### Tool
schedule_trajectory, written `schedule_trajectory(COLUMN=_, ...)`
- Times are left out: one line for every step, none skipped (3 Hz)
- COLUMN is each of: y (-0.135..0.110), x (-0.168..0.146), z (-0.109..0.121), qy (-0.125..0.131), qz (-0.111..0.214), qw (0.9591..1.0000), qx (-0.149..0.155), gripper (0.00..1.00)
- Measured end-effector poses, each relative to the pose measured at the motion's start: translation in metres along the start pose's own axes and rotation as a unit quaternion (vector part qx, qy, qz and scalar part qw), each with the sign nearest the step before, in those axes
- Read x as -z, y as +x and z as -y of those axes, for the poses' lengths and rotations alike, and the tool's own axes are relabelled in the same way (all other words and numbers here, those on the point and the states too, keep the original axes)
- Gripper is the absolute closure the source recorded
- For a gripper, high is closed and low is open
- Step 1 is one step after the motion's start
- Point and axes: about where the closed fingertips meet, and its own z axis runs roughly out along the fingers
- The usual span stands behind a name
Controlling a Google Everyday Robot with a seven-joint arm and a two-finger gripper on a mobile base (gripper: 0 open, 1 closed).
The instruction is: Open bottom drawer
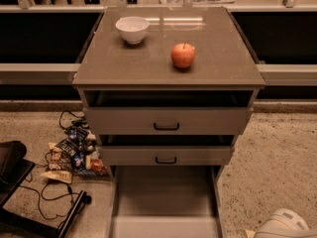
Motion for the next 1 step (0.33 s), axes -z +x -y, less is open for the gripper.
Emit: schedule_trajectory(y=0.0179, x=0.0607, z=0.007, qy=0.029, qz=-0.02, qw=0.9993, qx=0.012, gripper=0.0)
